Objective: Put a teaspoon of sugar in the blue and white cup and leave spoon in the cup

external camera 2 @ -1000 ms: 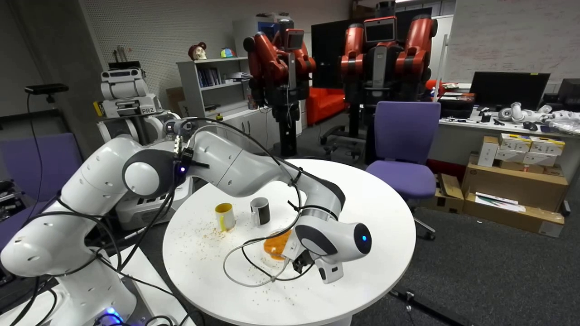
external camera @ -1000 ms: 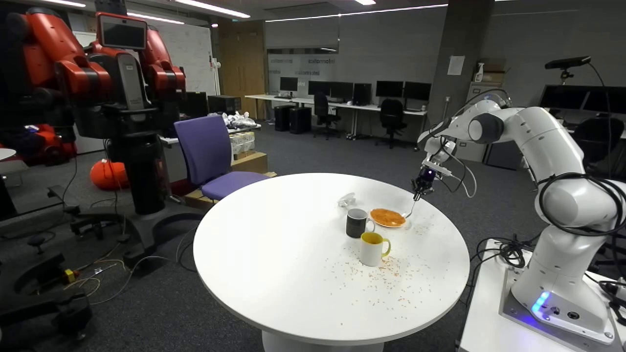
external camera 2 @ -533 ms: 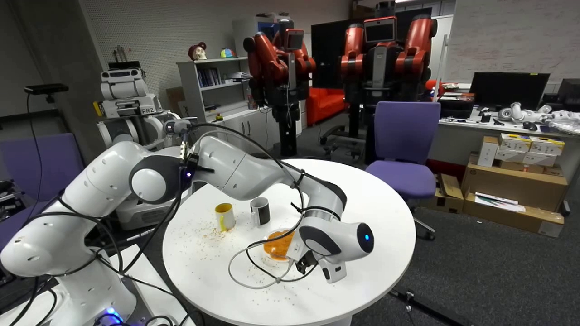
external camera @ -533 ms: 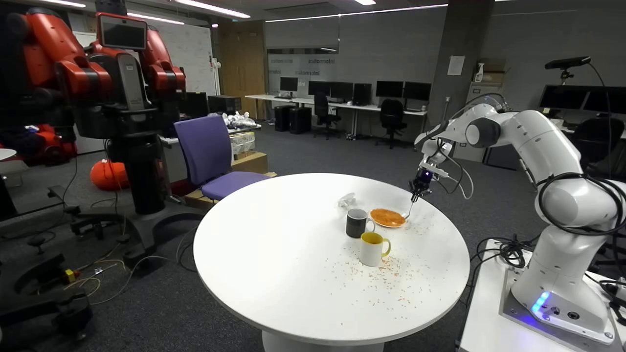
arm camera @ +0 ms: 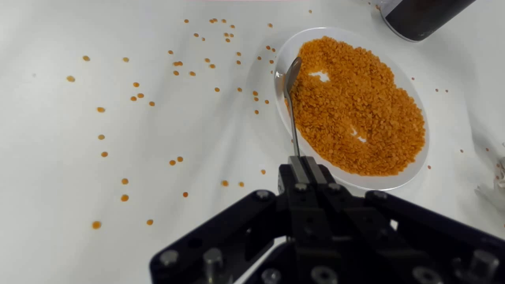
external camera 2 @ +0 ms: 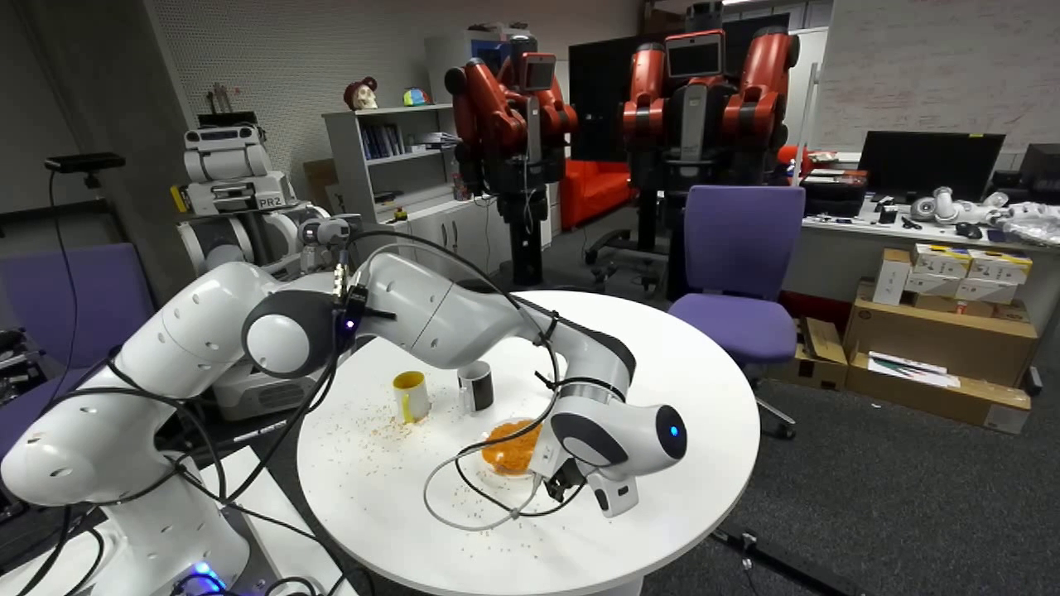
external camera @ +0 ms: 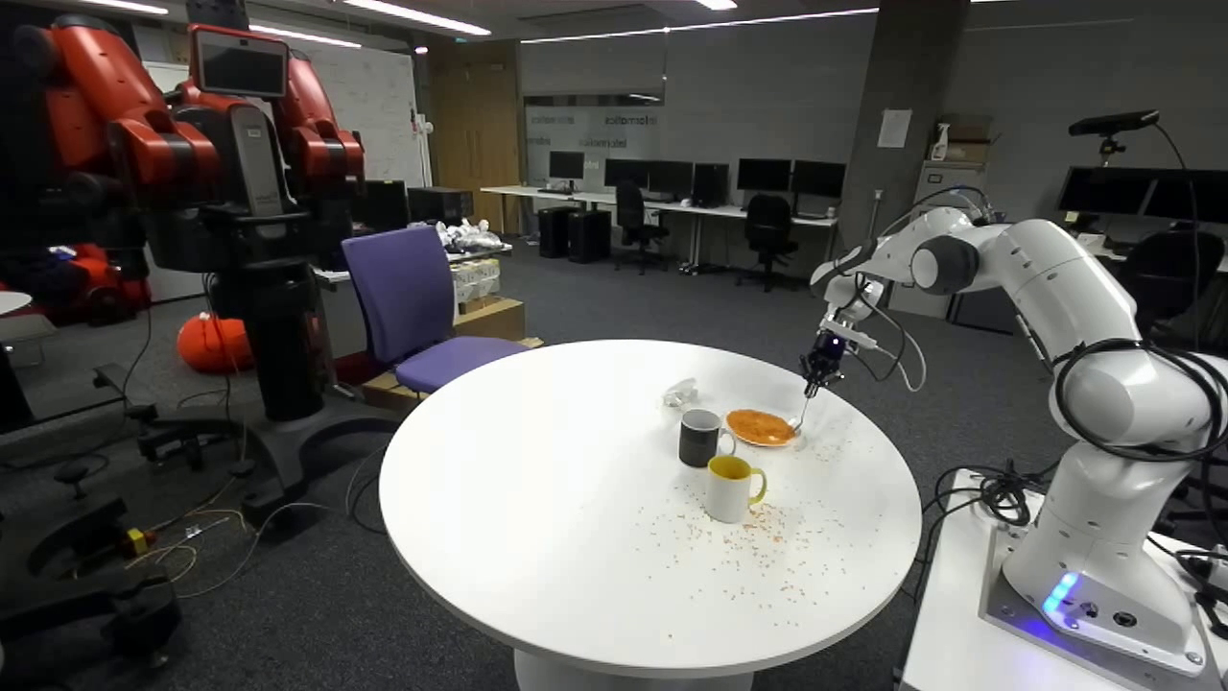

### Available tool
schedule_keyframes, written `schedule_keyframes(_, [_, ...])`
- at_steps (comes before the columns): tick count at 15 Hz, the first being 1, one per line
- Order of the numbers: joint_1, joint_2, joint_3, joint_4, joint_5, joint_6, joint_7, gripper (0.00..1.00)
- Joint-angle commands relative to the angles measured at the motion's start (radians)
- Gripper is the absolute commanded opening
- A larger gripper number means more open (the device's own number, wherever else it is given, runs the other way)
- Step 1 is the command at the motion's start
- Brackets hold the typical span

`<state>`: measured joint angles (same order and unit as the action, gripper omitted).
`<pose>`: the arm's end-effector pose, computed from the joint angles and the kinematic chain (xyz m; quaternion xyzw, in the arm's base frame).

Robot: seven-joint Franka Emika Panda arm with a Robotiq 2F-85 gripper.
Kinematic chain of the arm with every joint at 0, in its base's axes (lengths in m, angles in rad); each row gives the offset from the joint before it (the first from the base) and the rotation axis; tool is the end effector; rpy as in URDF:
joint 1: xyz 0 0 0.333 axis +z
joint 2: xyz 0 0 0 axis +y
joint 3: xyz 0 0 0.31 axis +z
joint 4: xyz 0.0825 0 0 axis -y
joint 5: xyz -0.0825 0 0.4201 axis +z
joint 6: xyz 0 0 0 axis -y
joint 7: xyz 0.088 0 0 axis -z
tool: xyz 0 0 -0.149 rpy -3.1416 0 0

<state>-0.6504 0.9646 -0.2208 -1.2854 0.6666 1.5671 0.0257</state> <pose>0.5175 -0.4400 0.0908 -0.7911 0.4819 0.1959 0.3218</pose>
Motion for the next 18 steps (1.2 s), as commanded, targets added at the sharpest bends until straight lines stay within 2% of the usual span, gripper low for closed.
schedule_keyframes(1, [-0.013,0.007,0.023,0.026,-0.02,0.009,-0.008,0.01])
schedule_keyframes(12, [0.003,-0.001,0.04,0.003,-0.062,0.047,-0.056,0.01])
schedule_keyframes(18, [0.0,-0.005,0.054,-0.01,-0.057,0.11,-0.11,0.01])
